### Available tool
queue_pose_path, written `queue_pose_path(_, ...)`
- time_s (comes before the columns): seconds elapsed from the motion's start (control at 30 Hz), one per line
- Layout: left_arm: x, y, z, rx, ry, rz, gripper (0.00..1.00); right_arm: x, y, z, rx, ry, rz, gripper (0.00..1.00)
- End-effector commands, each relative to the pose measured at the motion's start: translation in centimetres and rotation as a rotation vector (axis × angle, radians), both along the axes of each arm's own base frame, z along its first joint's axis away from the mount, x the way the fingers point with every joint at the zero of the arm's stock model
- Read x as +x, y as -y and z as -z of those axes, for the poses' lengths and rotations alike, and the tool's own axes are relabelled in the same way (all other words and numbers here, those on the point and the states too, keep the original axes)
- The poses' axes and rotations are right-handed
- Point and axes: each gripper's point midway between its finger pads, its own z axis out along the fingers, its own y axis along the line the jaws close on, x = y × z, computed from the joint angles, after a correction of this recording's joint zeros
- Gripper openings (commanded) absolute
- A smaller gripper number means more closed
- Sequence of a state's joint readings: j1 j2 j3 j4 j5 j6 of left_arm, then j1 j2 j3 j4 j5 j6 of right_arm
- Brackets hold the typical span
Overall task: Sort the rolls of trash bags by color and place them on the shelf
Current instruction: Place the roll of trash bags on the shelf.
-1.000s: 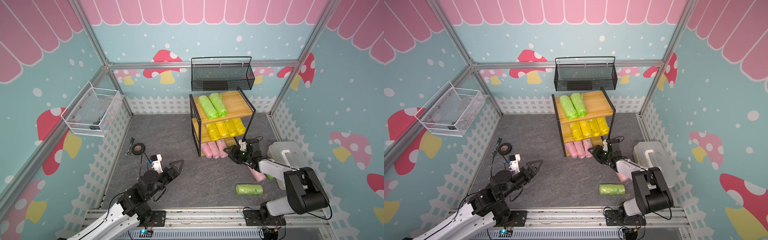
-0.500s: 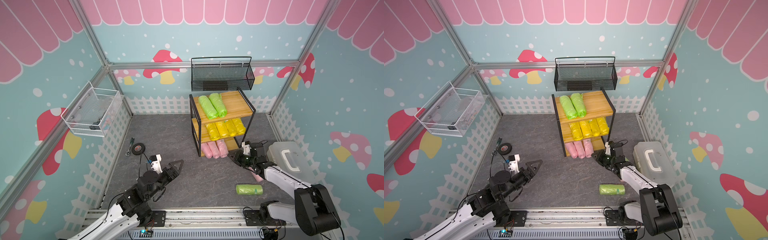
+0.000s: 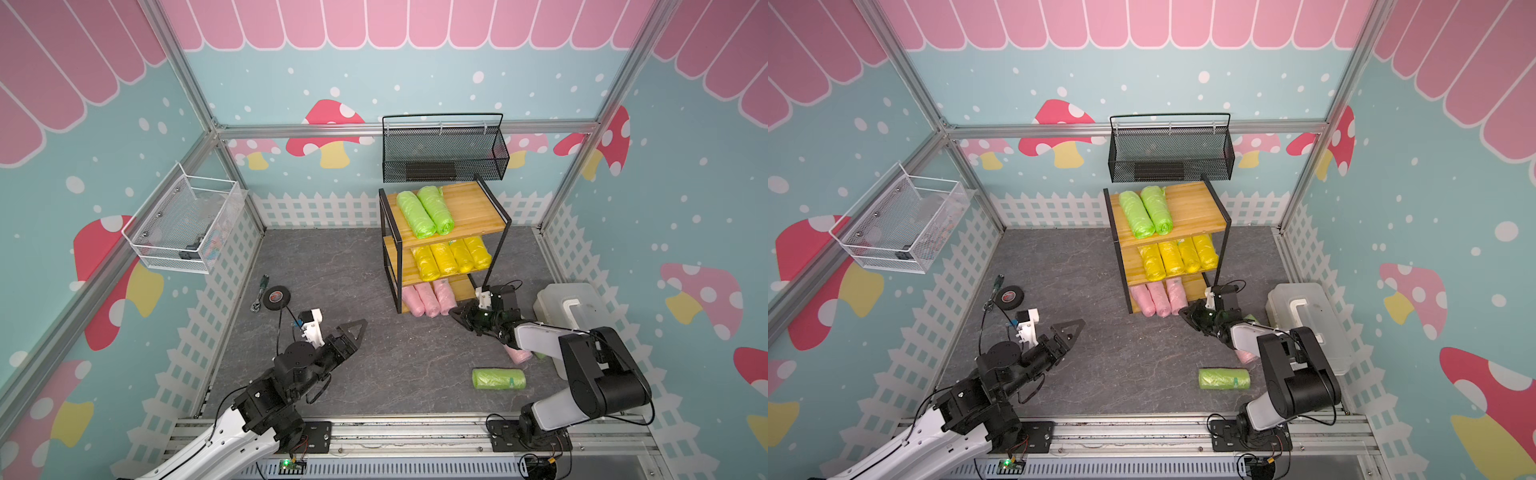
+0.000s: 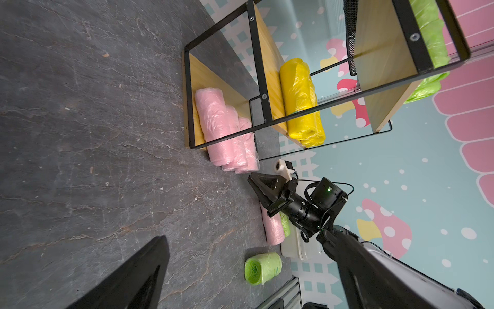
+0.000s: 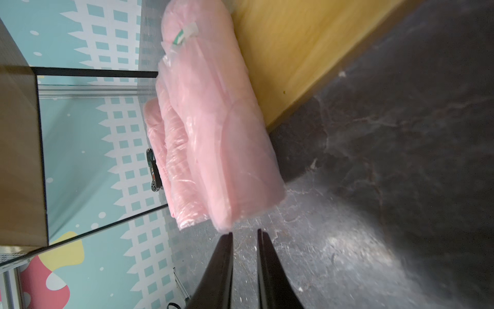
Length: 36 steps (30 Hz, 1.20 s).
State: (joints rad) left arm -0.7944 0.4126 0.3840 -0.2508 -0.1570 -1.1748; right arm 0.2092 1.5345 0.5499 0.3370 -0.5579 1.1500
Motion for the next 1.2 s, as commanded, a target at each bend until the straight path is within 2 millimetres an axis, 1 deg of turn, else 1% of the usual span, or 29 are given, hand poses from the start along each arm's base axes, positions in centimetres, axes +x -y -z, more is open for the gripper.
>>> queue_pose_path(0.0, -0.3, 0.0, 0.4, -0.004, -0.007, 0.009, 0.99, 2.1, 0.0, -1.0, 0.011, 0.058, 0.024, 0.18)
queue_pose_path(0.23, -0.4, -0.4, 0.5, 0.0, -0.007, -0.003, 0.99, 4.0, -0.2, -0.9, 0.058, 0.086, 0.061, 0.18)
queue_pose_path(0.37, -0.4, -0.6, 0.4, 0.004, -0.003, -0.009, 0.99, 3.6, -0.2, -1.3, 0.064, 0.1, 0.048, 0.2)
queue_pose_path(0.4, -0.4, -0.6, 0.5, 0.007, -0.004, -0.01, 0.99, 3.2, -0.2, -1.3, 0.059, 0.097, 0.041, 0.23)
queue_pose_path(0.43, -0.3, -0.6, 0.5, 0.008, -0.004, -0.011, 0.99, 2.8, -0.1, -1.4, 0.05, 0.094, 0.026, 0.28)
queue_pose_path(0.53, -0.3, -0.5, 0.7, 0.014, -0.01, -0.011, 0.99, 1.0, 0.2, -1.9, -0.022, 0.078, -0.038, 0.51)
queue_pose_path(0.57, -0.3, -0.5, 0.8, 0.016, -0.013, -0.009, 0.99, 0.3, 0.5, -2.1, -0.065, 0.083, -0.067, 0.55)
queue_pose_path(0.6, -0.3, -0.4, 0.9, 0.018, -0.016, -0.007, 0.99, -0.3, 0.8, -2.5, -0.098, 0.09, -0.085, 0.57)
queue_pose_path(0.67, -0.3, -0.3, 1.2, 0.02, -0.023, -0.001, 0.99, -1.6, 1.4, -3.8, -0.182, 0.12, -0.136, 0.61)
queue_pose_path(0.8, -0.4, -0.3, 1.6, 0.02, -0.026, -0.001, 0.99, -4.4, 2.4, -6.2, -0.313, 0.156, -0.251, 0.63)
queue_pose_path(0.87, -0.3, -0.5, 1.7, 0.018, -0.022, -0.008, 0.99, -6.4, 2.7, -7.2, -0.343, 0.133, -0.305, 0.64)
queue_pose_path(0.93, -0.3, -0.6, 1.9, 0.015, -0.018, -0.014, 0.99, -9.0, 2.9, -7.4, -0.339, 0.077, -0.339, 0.65)
queue_pose_path(0.97, -0.3, -0.6, 1.9, 0.01, -0.015, -0.016, 0.99, -10.6, 3.2, -7.2, -0.348, 0.039, -0.352, 0.71)
queue_pose_path(1.0, -0.3, -0.6, 1.9, 0.005, -0.013, -0.016, 0.99, -11.9, 3.5, -7.3, -0.37, 0.023, -0.365, 0.81)
queue_pose_path(1.03, -0.3, -0.7, 2.0, 0.0, -0.011, -0.018, 0.99, -13.3, 3.9, -7.3, -0.412, 0.014, -0.383, 0.95)
queue_pose_path(1.07, -0.3, -0.7, 2.1, -0.005, -0.008, -0.018, 0.99, -14.6, 4.4, -7.5, -0.461, 0.019, -0.405, 0.99)
queue_pose_path(1.13, -0.2, -0.6, 2.2, -0.013, -0.002, -0.021, 0.99, -16.1, 5.2, -8.3, -0.548, 0.074, -0.438, 0.98)
queue_pose_path(1.17, -0.2, -0.6, 2.3, -0.019, -0.001, -0.022, 0.99, -16.6, 5.6, -8.8, -0.591, 0.101, -0.451, 0.99)
